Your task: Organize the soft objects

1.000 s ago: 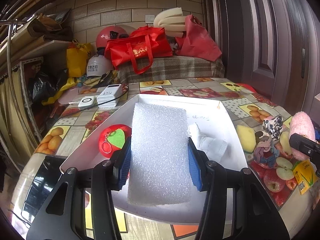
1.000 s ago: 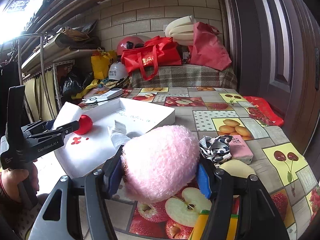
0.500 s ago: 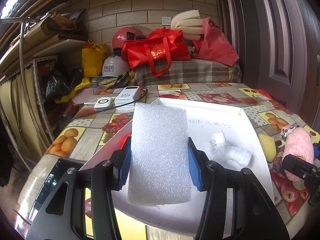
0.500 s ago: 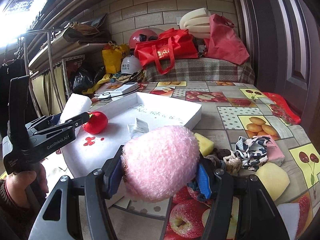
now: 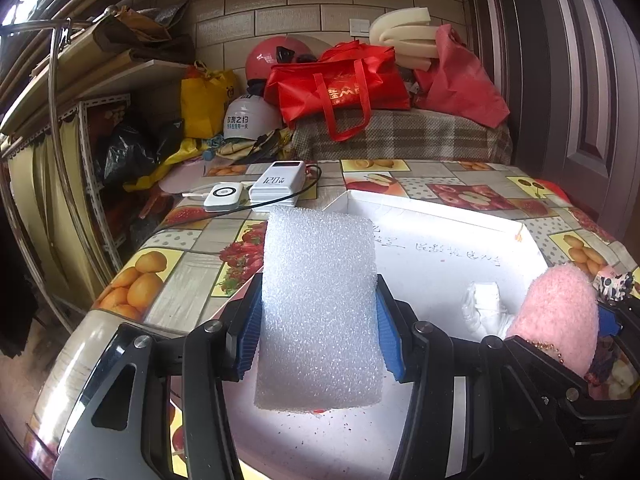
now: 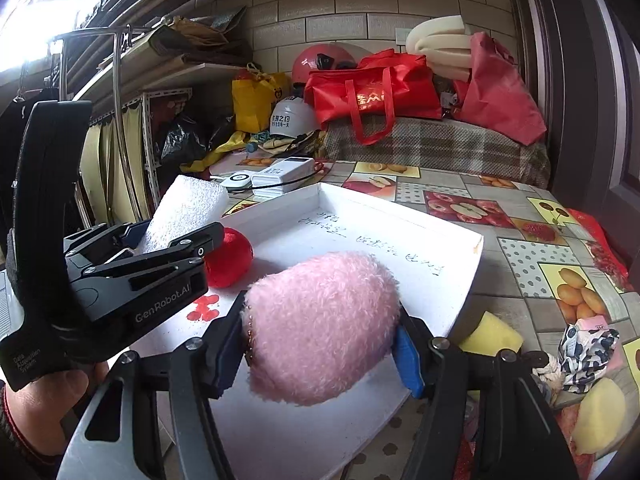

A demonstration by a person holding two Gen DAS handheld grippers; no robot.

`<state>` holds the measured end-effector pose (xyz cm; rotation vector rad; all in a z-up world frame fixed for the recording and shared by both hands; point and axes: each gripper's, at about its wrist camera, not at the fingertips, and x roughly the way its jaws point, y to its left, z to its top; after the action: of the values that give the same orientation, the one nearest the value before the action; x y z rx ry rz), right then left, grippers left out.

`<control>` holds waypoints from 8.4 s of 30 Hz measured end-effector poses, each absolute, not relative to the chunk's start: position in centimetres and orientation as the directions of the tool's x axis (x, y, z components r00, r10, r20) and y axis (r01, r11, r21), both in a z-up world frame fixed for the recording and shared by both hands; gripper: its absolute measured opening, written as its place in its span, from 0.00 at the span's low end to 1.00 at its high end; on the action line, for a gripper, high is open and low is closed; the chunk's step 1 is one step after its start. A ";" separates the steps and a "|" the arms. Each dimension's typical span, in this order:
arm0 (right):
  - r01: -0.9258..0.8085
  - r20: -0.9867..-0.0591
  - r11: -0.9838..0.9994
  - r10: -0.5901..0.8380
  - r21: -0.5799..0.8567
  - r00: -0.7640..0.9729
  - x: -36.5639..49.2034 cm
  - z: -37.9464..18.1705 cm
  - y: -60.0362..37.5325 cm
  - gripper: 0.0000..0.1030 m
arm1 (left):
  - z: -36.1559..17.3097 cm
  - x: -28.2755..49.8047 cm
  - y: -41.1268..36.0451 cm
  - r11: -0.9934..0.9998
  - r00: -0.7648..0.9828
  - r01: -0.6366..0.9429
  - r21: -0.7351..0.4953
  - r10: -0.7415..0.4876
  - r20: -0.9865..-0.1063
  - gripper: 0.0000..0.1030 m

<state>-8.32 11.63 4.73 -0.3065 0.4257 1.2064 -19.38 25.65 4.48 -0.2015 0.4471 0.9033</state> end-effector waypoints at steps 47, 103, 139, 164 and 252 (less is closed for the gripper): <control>-0.890 -0.517 0.442 0.791 0.112 0.328 -5.1 4.2 12.3 1.00 | 5.2 -20.0 25.7 0.530 0.476 -0.848 0.032 0.786 -0.395 1.00; -0.758 -0.396 0.639 0.735 0.131 0.551 1.5 8.0 -10.8 1.00 | 5.2 -14.7 11.2 0.925 0.828 -0.380 0.023 0.351 -0.437 1.00; -0.858 -0.800 0.513 0.521 0.012 0.300 3.0 1.1 -9.9 0.99 | 1.4 -6.0 3.4 0.997 0.663 -0.040 0.063 0.074 -0.745 0.97; -0.851 -0.635 0.520 0.682 0.073 0.363 3.6 5.9 -11.6 0.54 | 4.9 -11.3 4.9 0.998 0.867 -0.059 0.021 0.062 -0.495 0.47; -0.955 -0.421 0.297 0.869 0.020 0.262 -5.3 5.4 7.9 0.54 | 5.3 -19.2 22.8 0.696 0.653 -0.718 0.019 0.683 -0.326 0.48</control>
<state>-5.33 7.92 5.38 -0.2580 0.3868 1.2521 -19.15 22.77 5.28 -0.1150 0.3214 0.7969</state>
